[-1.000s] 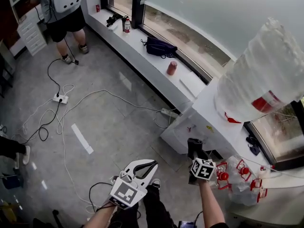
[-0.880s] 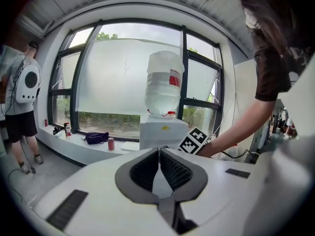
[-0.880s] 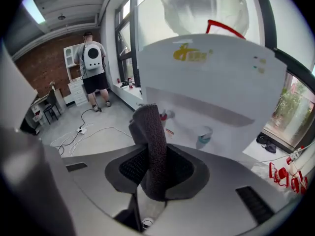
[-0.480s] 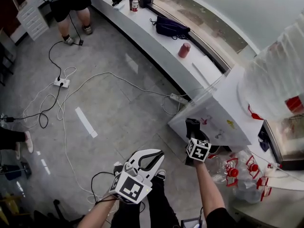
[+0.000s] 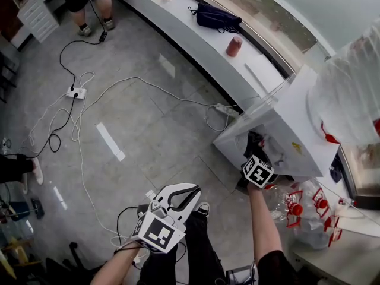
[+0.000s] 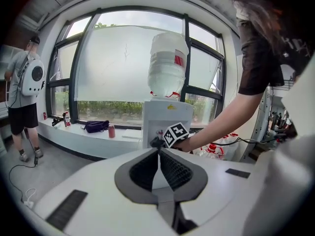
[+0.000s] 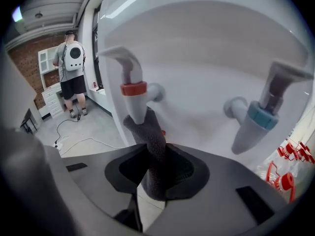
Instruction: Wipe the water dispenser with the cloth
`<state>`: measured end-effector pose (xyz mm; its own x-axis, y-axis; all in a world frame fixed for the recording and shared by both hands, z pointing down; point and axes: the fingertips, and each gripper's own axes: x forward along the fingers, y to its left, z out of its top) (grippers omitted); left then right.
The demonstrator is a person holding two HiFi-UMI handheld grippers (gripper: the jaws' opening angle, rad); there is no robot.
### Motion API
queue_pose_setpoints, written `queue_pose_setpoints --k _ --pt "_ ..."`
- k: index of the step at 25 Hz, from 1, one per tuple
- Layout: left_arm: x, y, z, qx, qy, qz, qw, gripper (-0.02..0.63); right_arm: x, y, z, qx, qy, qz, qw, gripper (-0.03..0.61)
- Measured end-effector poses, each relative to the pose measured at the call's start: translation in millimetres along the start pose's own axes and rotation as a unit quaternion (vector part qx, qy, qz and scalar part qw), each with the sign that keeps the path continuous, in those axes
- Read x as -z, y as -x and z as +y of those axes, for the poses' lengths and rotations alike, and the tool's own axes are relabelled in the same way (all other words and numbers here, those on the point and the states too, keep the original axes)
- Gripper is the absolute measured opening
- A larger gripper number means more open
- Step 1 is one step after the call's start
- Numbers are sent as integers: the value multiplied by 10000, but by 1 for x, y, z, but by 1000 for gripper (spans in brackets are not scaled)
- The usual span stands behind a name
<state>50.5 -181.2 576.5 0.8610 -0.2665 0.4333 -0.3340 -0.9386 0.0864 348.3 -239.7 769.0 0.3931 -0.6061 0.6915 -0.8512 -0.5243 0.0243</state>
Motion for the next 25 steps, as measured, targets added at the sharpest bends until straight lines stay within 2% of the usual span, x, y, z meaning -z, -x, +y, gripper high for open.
queue_pose_setpoints --k 5,10,15,17,22,25 --pt "-8 -9 -1 75 9 -50 10000 20 10 17 -53 590 -700 69 9958 104" --pt "-13 -18 -10 234 -118 -27 9997 20 25 35 -99 933 -999 114 9905 104" --pt "-15 -27 -24 393 -189 27 9990 20 38 53 -134 1163 -1612 69 9800 104" --pt "-17 -32 -31 451 -204 28 9988 20 41 60 -140 1118 -1639 49 9801 106" --pt "-23 -45 -40 535 -236 -45 9983 20 52 72 -142 1088 -1373 146 9844 104" --pt "-25 -48 -40 503 -168 -119 9985 20 60 72 -132 922 -1130 263 9890 104"
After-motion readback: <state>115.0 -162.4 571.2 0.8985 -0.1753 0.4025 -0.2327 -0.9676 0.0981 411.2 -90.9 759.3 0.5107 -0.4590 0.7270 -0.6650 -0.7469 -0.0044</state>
